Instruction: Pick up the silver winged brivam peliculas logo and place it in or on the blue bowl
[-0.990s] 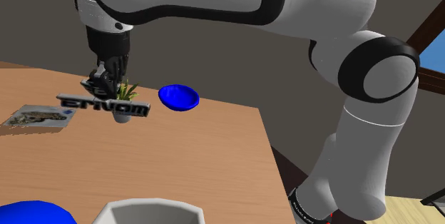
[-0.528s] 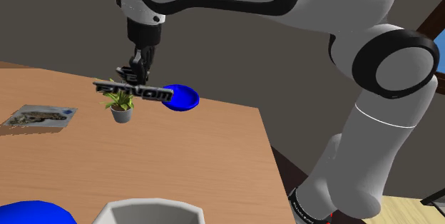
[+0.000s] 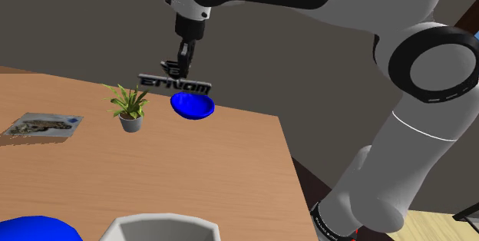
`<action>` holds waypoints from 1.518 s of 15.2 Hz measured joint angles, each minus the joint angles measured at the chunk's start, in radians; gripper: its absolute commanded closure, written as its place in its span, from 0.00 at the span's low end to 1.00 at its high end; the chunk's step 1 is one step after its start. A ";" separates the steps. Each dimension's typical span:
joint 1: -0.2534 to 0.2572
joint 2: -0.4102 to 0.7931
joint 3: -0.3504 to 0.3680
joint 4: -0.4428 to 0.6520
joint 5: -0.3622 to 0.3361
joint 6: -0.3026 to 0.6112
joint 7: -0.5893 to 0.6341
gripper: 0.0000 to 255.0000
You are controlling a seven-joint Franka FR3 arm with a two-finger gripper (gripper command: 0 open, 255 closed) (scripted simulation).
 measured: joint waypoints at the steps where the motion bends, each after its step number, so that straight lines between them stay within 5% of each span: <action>1: -0.013 -0.006 -0.009 -0.005 0.003 -0.001 -0.023 1.00; 8: -0.097 -0.017 -0.073 -0.001 0.016 -0.017 -0.172 1.00; 23: -0.104 -0.024 -0.078 -0.199 0.018 0.174 -0.186 1.00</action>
